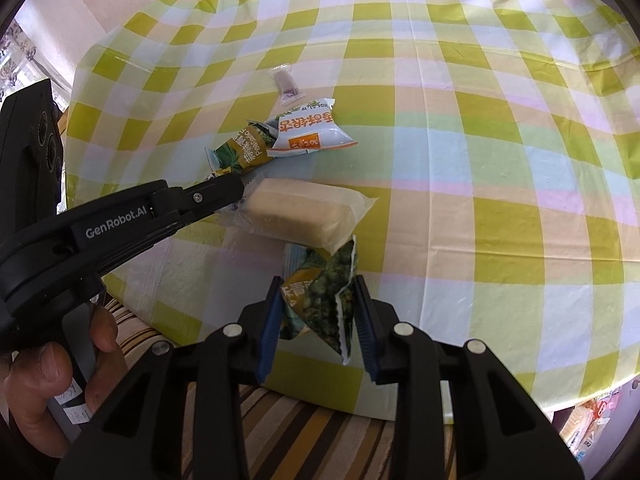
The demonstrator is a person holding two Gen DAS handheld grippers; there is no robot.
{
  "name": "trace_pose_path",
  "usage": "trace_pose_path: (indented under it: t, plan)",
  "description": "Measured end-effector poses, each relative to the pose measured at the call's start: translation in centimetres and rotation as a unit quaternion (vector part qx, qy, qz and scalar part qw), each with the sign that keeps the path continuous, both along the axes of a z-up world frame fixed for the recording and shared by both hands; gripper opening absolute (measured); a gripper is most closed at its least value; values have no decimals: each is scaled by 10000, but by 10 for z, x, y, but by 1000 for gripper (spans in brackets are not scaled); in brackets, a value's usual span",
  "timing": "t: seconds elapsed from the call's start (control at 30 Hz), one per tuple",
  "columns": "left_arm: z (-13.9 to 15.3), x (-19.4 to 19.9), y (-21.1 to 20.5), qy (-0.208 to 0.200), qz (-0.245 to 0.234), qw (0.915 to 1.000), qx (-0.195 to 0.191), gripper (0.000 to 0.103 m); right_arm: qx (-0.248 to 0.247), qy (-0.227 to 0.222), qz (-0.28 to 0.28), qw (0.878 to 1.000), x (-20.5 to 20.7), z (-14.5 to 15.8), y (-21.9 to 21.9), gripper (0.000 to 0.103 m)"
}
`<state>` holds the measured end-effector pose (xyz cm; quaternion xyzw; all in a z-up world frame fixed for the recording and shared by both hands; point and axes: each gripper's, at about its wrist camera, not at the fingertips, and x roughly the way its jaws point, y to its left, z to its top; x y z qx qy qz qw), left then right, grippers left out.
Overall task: Organize snacks
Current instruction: 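Grasp the small blue-white pack with the left gripper while the right gripper grasps the green snack bag, then carry the blue-white pack and green snack bag over the white box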
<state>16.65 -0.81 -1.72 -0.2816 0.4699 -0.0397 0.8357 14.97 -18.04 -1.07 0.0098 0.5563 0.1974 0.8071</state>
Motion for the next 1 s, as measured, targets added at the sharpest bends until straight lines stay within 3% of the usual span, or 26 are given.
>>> trace_pose_path:
  t: [0.67, 1.0]
  plan:
    - [30, -29, 6, -293, 255, 9990, 220, 14, 294, -240, -259, 9989, -22, 25, -36, 34]
    - [38, -35, -25, -340, -120, 9990, 281, 14, 393, -324, -481, 9975, -28, 30, -60, 34]
